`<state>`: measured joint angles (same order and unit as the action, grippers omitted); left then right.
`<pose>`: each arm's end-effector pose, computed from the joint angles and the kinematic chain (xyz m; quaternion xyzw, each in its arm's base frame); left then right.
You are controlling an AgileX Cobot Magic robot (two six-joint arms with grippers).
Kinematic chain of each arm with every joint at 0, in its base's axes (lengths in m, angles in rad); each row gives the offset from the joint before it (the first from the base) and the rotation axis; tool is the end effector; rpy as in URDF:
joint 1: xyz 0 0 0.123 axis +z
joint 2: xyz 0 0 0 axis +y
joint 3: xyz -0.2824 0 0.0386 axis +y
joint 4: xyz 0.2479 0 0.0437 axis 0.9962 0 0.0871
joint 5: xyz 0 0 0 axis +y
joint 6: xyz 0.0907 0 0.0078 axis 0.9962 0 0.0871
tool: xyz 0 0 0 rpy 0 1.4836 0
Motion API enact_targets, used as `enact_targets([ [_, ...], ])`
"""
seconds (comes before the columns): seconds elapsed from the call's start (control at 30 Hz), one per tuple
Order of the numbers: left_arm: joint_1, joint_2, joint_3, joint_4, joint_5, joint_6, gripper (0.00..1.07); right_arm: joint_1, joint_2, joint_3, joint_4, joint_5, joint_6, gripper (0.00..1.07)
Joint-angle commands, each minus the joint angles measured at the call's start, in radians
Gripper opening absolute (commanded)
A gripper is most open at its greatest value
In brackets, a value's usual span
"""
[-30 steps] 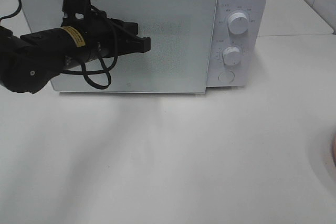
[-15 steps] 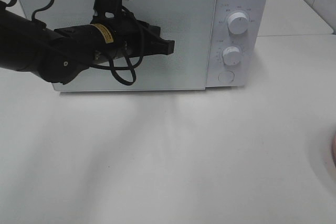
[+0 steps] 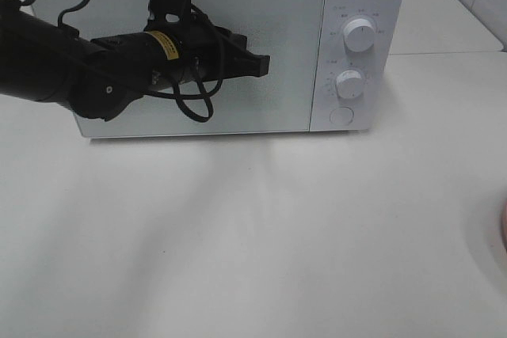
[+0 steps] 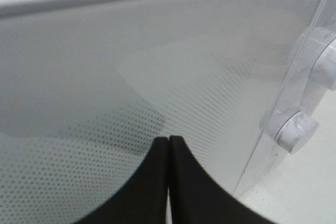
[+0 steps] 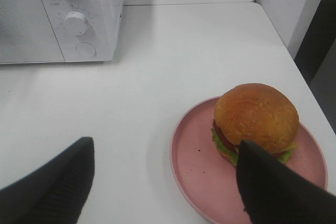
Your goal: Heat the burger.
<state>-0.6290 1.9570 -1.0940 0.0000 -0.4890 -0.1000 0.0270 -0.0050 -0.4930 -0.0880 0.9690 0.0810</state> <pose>0.3427 -0.2493 0.1842 0.2094 0.7730 -0.2135 0.5595 -0.0013 -0.0066 0.2830 0.0220 0.8279 -0.0138 0.5603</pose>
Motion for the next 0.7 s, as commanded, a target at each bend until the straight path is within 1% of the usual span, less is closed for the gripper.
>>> enact_targets([
  [0.03, 0.001, -0.027, -0.026, -0.072, -0.003, -0.002, 0.00, -0.004, -0.028, 0.003, -0.005, -0.006, -0.002, 0.72],
  [0.1, -0.008, -0.032, -0.026, -0.073, 0.018, -0.002, 0.00, -0.004, -0.028, 0.003, -0.005, -0.006, -0.002, 0.72],
  [0.17, -0.035, -0.050, -0.026, -0.073, 0.079, -0.002, 0.07, -0.004, -0.028, 0.003, -0.005, -0.006, -0.002, 0.72],
  [0.2, -0.035, -0.050, -0.026, -0.073, 0.079, -0.002, 0.07, -0.004, -0.028, 0.003, -0.005, -0.006, -0.002, 0.72],
  [0.23, -0.051, -0.059, -0.026, -0.072, 0.118, -0.002, 0.15, -0.004, -0.028, 0.003, -0.005, -0.006, -0.002, 0.72],
  [0.27, -0.065, -0.073, -0.026, -0.072, 0.163, -0.002, 0.27, -0.004, -0.028, 0.003, -0.005, -0.006, -0.002, 0.72],
  [0.3, -0.065, -0.073, -0.026, -0.072, 0.163, -0.002, 0.27, -0.004, -0.028, 0.003, -0.005, -0.006, -0.002, 0.72],
  [0.33, -0.073, -0.082, -0.026, -0.072, 0.189, -0.002, 0.34, -0.004, -0.028, 0.003, -0.005, -0.006, -0.002, 0.72],
  [0.37, -0.073, -0.082, -0.026, -0.072, 0.189, -0.002, 0.34, -0.004, -0.028, 0.003, -0.005, -0.006, -0.002, 0.72],
  [0.43, -0.089, -0.121, -0.026, -0.072, 0.297, -0.002, 0.61, -0.004, -0.028, 0.003, -0.005, -0.006, -0.002, 0.72],
  [0.47, -0.089, -0.121, -0.026, -0.072, 0.297, -0.002, 0.61, -0.004, -0.028, 0.003, -0.005, -0.006, -0.002, 0.72],
  [0.5, -0.090, -0.132, -0.026, -0.072, 0.329, -0.002, 0.66, -0.004, -0.028, 0.003, -0.005, -0.006, -0.002, 0.72],
  [0.53, -0.090, -0.132, -0.026, -0.072, 0.329, -0.002, 0.66, -0.004, -0.028, 0.003, -0.005, -0.006, -0.002, 0.72],
  [0.57, -0.090, -0.154, -0.026, -0.072, 0.397, -0.008, 0.76, -0.004, -0.028, 0.003, -0.005, -0.006, -0.002, 0.72],
  [0.6, -0.090, -0.182, -0.026, -0.072, 0.480, -0.010, 0.81, -0.004, -0.028, 0.003, -0.005, -0.006, -0.002, 0.72],
  [0.63, -0.090, -0.182, -0.026, -0.072, 0.480, -0.010, 0.81, -0.004, -0.028, 0.003, -0.005, -0.006, -0.002, 0.72],
  [0.67, -0.090, -0.197, -0.026, -0.072, 0.521, -0.010, 0.81, -0.004, -0.028, 0.003, -0.005, -0.006, -0.002, 0.72],
  [0.7, -0.090, -0.226, -0.026, -0.072, 0.599, -0.010, 0.81, -0.004, -0.028, 0.003, -0.005, -0.006, -0.002, 0.72],
])
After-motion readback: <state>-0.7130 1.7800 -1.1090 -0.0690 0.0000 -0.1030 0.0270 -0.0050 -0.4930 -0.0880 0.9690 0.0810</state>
